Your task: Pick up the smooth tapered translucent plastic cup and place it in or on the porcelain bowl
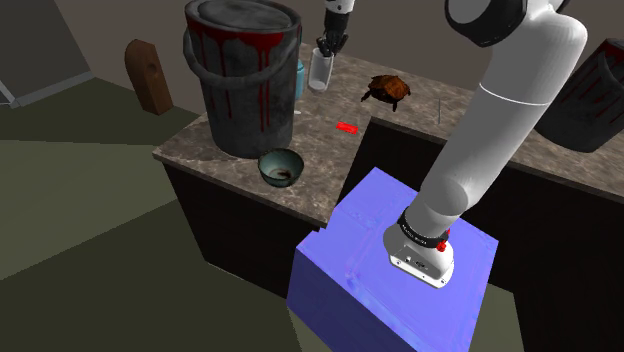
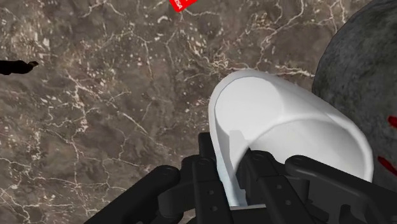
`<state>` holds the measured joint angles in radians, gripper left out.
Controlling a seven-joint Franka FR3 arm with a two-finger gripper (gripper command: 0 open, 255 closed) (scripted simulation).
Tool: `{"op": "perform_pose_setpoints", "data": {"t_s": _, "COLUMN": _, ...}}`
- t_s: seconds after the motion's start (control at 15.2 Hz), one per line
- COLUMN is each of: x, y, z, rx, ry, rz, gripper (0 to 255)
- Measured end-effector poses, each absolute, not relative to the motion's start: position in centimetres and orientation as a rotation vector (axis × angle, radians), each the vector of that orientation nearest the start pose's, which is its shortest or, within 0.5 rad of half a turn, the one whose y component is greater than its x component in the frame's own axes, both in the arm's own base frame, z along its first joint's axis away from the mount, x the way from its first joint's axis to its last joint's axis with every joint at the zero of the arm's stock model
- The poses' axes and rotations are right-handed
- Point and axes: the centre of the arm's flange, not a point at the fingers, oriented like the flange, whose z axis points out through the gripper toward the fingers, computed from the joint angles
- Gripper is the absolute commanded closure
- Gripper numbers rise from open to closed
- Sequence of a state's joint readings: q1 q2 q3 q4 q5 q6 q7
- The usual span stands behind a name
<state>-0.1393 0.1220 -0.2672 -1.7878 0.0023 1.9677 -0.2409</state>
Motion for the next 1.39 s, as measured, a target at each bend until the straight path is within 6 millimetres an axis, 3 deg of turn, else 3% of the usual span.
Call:
{"op": "perform_pose_setpoints", "data": {"t_s": 0.4, "x": 55.4, "y": -22.6, "z": 51.5, "rx": -3.178, "ry": 0.261, "rz": -0.079, "gripper": 255}}
{"op": "perform_pose_setpoints", "data": {"t_s": 1.19, "x": 49.1, "y": -8.8, "z": 53.7, "rx": -3.179, "ry": 0.266, "rz": -0.078, "gripper": 255}}
{"op": "perform_pose_setpoints", "data": {"t_s": 1.39, "x": 48.1, "y": -6.4, "z": 54.0, "rx": -3.22, "ry": 0.263, "rz": -0.078, "gripper": 255}}
